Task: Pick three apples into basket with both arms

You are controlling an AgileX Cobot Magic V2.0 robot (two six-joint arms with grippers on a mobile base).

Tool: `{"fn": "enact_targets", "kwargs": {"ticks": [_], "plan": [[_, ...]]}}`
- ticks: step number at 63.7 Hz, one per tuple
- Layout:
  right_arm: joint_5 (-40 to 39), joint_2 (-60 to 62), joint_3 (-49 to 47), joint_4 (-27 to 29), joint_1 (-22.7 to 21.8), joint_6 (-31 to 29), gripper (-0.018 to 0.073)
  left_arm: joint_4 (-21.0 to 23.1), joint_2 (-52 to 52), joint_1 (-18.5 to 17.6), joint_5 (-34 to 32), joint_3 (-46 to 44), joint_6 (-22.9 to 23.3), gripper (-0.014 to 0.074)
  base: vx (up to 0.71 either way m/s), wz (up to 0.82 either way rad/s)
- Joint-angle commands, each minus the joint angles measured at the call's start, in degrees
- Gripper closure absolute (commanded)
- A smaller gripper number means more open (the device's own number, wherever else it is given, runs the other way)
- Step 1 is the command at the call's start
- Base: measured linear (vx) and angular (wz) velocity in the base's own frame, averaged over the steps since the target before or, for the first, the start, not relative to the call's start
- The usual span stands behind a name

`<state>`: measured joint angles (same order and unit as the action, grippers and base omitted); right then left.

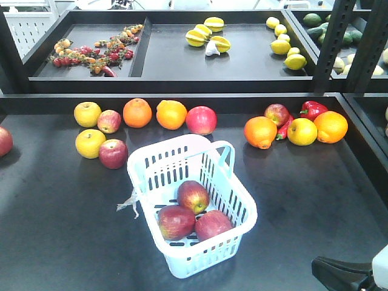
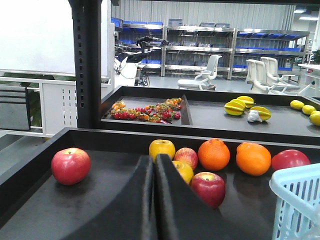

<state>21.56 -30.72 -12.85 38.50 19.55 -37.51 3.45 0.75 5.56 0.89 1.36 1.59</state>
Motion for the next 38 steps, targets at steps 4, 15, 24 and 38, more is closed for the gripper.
{"fn": "enact_targets", "kwargs": {"ticks": [4,15,24,38], "plan": [[-2.6,0.1,-1.5,0.9,-0.1,-0.3,0.0564,0.6,0.9,0.0,-4.5,1.4,0.1,0.0603,0.0,0.0],[-2.6,0.1,-1.5,0.9,-0.1,-0.3,0.0564,0.6,0.9,0.0,-4.5,1.4,0.1,0.0603,0.0,0.0],[-2.6,0.1,-1.5,0.9,-0.1,-0.3,0.0564,0.6,0.9,0.0,-4.5,1.4,0.1,0.0603,0.0,0.0],[-2.6,0.1,-1.5,0.9,-0.1,-0.3,0.0564,0.6,0.9,0.0,-4.5,1.4,0.1,0.0603,0.0,0.0]]}}
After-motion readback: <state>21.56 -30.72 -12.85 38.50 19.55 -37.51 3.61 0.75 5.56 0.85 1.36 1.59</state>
